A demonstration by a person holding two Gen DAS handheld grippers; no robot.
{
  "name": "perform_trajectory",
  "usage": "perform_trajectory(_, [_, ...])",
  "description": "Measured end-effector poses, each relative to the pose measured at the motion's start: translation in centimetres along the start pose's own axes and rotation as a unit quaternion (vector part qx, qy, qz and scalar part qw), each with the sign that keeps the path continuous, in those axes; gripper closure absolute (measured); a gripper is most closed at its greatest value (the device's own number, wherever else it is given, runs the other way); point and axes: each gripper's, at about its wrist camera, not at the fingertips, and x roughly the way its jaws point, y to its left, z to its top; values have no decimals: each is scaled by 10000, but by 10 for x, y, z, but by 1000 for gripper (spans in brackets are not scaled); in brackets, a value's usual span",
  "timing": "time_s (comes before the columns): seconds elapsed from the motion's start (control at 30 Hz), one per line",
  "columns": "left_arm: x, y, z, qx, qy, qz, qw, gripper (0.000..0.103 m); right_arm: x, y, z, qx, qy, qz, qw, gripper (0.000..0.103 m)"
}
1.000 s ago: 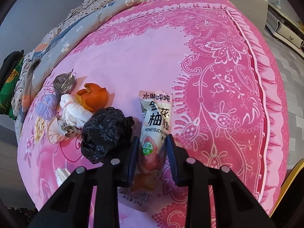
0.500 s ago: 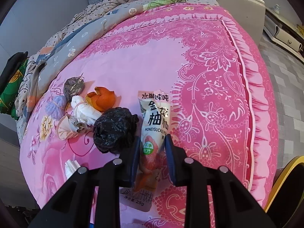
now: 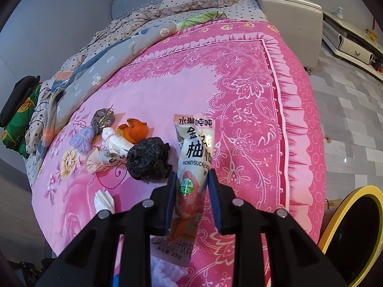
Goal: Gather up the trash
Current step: 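Grasp the blue glove with the left tool while the right tool grasps the printed snack packet, then carry the blue glove and snack packet over the bin with both tools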
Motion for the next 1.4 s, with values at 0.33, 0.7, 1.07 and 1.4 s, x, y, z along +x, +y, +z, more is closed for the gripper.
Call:
perform_trajectory(0.33, [-30, -7, 1, -30, -231, 64, 9997, 86, -38, -10, -17, 57, -234, 73, 9997, 78])
perform_trajectory(0.7, [-65, -24, 19, 19, -624, 90, 9980, 86, -92, -23, -28, 72, -616, 128, 9980, 78])
perform_trajectory(1.07, [-83, -40, 46, 51, -940, 28, 9956, 86, -140, -50, -35, 241, -986, 8, 9948, 78])
perform_trajectory(1.4, [-82, -66, 73, 235, -1086, -125, 9937, 86, -176, -80, -42, 383, -1257, -191, 9911, 78])
